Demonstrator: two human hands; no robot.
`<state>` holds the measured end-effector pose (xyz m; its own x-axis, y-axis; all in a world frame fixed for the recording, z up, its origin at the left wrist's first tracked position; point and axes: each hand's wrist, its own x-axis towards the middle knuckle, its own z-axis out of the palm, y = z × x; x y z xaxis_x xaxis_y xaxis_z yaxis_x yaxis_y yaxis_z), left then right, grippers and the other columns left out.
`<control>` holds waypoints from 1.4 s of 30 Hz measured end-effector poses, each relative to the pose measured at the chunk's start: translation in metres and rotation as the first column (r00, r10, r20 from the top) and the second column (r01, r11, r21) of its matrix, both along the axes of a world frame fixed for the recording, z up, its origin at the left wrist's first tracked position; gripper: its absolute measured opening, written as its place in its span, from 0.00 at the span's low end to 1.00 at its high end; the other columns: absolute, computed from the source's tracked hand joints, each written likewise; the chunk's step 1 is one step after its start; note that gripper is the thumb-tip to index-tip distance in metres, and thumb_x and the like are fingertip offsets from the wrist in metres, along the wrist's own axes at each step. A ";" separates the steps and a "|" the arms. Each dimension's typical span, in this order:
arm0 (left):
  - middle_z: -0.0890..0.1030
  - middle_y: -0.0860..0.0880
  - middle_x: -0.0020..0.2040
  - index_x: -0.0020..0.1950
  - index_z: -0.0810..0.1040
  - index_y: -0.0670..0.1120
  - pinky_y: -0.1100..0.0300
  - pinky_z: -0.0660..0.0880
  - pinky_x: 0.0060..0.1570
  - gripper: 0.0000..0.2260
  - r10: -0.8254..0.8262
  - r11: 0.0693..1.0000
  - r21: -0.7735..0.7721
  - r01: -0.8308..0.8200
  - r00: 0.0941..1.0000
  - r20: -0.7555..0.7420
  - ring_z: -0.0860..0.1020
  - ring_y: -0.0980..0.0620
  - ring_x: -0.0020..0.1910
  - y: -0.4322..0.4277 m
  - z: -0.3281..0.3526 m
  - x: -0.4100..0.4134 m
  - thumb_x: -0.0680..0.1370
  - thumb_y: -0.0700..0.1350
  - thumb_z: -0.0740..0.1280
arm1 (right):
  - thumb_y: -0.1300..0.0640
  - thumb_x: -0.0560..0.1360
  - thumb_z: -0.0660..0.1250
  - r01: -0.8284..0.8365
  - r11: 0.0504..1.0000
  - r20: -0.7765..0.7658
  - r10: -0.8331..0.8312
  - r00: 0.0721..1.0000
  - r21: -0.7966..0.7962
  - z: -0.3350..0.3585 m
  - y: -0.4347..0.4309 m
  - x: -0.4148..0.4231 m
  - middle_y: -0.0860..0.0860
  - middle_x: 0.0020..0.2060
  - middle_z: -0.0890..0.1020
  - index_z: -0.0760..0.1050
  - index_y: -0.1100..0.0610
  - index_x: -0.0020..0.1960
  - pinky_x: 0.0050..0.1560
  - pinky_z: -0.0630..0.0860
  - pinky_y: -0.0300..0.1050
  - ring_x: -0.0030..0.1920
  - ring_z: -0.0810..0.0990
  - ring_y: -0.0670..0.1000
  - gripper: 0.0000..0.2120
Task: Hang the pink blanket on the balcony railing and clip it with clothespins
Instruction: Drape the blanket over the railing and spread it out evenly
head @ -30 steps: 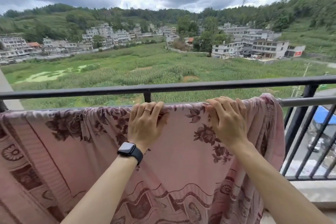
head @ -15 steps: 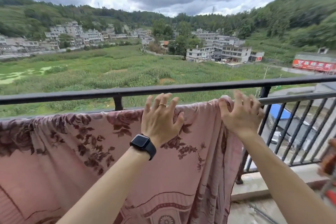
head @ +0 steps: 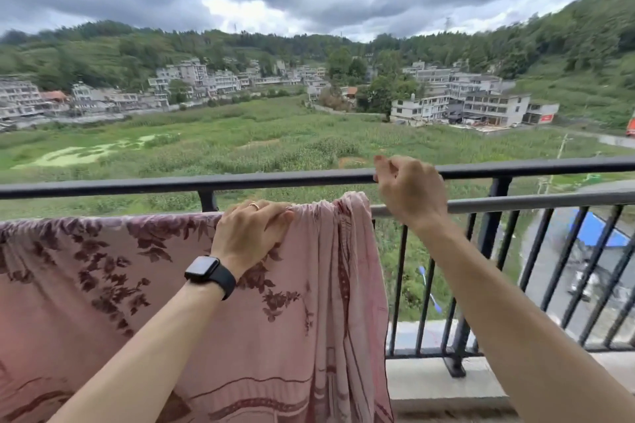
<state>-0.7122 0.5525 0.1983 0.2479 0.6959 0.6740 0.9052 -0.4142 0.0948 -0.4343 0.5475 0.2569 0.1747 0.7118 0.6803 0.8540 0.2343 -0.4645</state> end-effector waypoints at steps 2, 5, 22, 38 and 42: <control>0.84 0.51 0.53 0.58 0.82 0.51 0.46 0.73 0.57 0.16 0.046 0.999 -0.029 -0.045 0.999 0.026 0.81 0.45 0.50 0.002 -0.012 0.005 0.81 0.58 0.60 | 0.32 0.79 0.52 -0.027 0.986 0.164 0.055 0.985 -0.164 -0.035 -0.001 -0.021 0.45 0.36 0.78 0.77 0.53 0.42 0.44 0.74 0.44 0.38 0.77 0.48 0.27; 0.84 0.50 0.54 0.60 0.81 0.51 0.46 0.72 0.59 0.16 0.110 0.993 -0.050 -0.108 0.993 0.042 0.80 0.43 0.51 -0.003 -0.020 0.014 0.81 0.56 0.59 | 0.32 0.78 0.47 0.033 0.981 0.291 0.023 0.956 -0.189 -0.069 -0.001 -0.035 0.48 0.40 0.82 0.74 0.49 0.41 0.59 0.67 0.56 0.46 0.78 0.53 0.27; 0.81 0.47 0.54 0.56 0.79 0.46 0.45 0.70 0.56 0.19 0.117 0.979 0.167 -0.113 0.993 -0.010 0.79 0.43 0.50 -0.049 -0.053 -0.008 0.80 0.57 0.56 | 0.46 0.83 0.58 0.289 0.957 -0.384 -0.252 0.888 0.040 -0.097 -0.025 0.134 0.55 0.46 0.77 0.70 0.59 0.53 0.43 0.67 0.46 0.45 0.76 0.58 0.16; 0.78 0.47 0.58 0.68 0.71 0.52 0.48 0.65 0.61 0.19 0.007 0.999 0.052 0.000 0.992 -0.130 0.76 0.43 0.55 0.009 -0.042 0.139 0.81 0.59 0.57 | 0.43 0.80 0.46 0.246 0.951 0.286 -0.187 0.940 -0.186 -0.107 -0.014 0.155 0.45 0.74 0.66 0.63 0.39 0.72 0.77 0.45 0.61 0.77 0.55 0.49 0.21; 0.75 0.48 0.62 0.73 0.69 0.51 0.48 0.66 0.63 0.23 -0.057 0.992 0.100 0.076 0.983 -0.177 0.74 0.44 0.58 0.009 -0.044 0.139 0.78 0.52 0.67 | 0.44 0.75 0.49 0.291 0.948 0.325 -0.236 0.916 -0.132 -0.123 -0.025 0.206 0.46 0.78 0.60 0.57 0.39 0.77 0.76 0.47 0.67 0.78 0.51 0.49 0.29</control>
<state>-0.5730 0.5611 0.1539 0.4106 0.6009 0.6858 0.8741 -0.4734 -0.1086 -0.2287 0.5222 0.1344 0.1788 0.7799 0.5998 0.9788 -0.0793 -0.1887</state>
